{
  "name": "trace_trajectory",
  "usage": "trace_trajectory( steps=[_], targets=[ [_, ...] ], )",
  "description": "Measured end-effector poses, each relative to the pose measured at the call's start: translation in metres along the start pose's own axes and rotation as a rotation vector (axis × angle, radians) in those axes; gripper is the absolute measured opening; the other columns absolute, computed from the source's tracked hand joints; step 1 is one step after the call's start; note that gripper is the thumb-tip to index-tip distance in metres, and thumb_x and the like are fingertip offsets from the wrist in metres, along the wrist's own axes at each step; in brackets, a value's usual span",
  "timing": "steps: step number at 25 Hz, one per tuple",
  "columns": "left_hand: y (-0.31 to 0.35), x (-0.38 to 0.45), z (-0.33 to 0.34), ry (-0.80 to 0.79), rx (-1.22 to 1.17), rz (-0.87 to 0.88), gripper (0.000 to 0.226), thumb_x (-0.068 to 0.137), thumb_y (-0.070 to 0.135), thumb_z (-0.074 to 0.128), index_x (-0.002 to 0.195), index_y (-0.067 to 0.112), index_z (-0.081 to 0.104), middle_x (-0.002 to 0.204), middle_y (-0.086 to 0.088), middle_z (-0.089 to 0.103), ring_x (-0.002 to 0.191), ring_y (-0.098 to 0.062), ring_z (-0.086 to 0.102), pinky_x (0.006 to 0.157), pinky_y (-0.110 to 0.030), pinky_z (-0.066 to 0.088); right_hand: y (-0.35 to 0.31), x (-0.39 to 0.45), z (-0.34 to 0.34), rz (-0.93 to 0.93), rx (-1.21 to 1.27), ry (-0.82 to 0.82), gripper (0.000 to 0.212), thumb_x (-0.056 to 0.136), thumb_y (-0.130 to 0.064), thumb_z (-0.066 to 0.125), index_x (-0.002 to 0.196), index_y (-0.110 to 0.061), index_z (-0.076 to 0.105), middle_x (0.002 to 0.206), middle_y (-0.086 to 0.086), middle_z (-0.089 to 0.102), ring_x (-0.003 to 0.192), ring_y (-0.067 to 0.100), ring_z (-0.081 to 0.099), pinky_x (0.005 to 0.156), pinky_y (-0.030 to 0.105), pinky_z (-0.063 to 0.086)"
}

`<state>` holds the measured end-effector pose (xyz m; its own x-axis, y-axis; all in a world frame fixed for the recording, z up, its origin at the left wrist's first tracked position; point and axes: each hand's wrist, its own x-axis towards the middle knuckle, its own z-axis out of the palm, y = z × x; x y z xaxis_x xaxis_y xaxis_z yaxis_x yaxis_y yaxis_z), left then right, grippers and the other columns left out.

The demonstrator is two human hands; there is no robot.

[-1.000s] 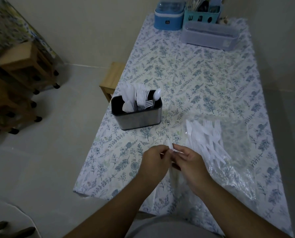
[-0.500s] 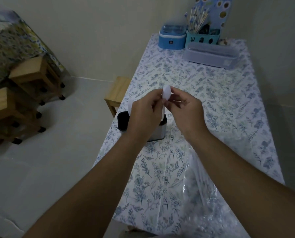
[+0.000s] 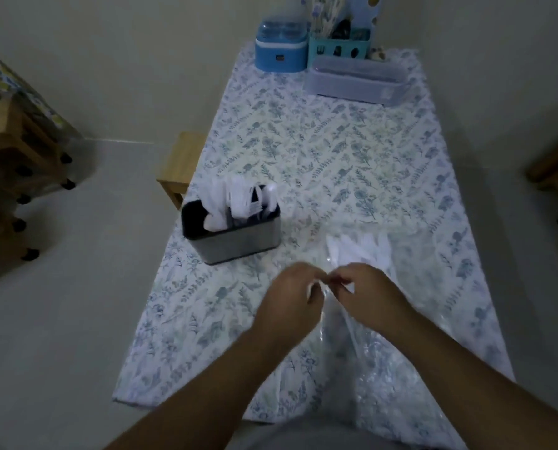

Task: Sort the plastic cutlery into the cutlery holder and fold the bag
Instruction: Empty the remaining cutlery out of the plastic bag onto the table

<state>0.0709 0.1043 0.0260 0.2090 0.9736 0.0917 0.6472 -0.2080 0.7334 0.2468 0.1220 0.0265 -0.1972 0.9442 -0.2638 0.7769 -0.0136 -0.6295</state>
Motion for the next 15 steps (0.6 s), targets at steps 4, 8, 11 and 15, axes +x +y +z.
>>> trace_trajectory(
  steps=[4,8,11,15],
  targets=[
    [-0.025,-0.046,0.079,-0.443,0.134,0.209,0.031,0.084,0.013,0.061,0.114,0.009,0.068,0.117,-0.013,0.063,0.111,-0.026,0.053,0.099,-0.044,0.048,0.072,-0.064,0.022,0.1,-0.268,0.03,0.025,0.076,-0.026,0.06,0.093,-0.031,0.078,0.101,-0.007,0.07,0.096,0.023,0.064,0.079,0.044,0.055],
    [-0.042,-0.042,0.082,-0.41,0.46,0.232,0.062,0.093,0.023,0.059,0.15,0.03,0.036,0.161,-0.009,0.03,0.151,-0.032,0.021,0.122,-0.047,0.012,0.106,-0.107,0.04,-0.004,-0.25,0.02,0.051,0.069,-0.03,0.06,0.119,-0.034,0.071,0.135,-0.003,0.059,0.122,0.023,0.052,0.102,0.048,0.045],
    [-0.04,-0.015,0.067,-0.184,0.586,0.103,0.072,0.09,0.009,0.064,0.153,0.024,0.032,0.162,-0.012,0.028,0.151,-0.033,0.021,0.12,-0.045,0.012,0.106,-0.113,0.048,-0.039,-0.243,-0.043,0.058,0.073,-0.036,0.062,0.131,-0.036,0.064,0.149,0.0,0.049,0.133,0.023,0.045,0.109,0.045,0.038],
    [-0.032,-0.046,0.061,-0.329,0.383,0.286,0.039,0.094,0.015,0.056,0.132,0.023,0.06,0.135,-0.006,0.06,0.127,-0.022,0.052,0.113,-0.039,0.036,0.101,-0.111,0.06,-0.024,-0.272,-0.031,0.054,0.08,-0.033,0.067,0.133,-0.041,0.061,0.151,-0.002,0.048,0.131,0.023,0.044,0.105,0.046,0.043]
  ],
)
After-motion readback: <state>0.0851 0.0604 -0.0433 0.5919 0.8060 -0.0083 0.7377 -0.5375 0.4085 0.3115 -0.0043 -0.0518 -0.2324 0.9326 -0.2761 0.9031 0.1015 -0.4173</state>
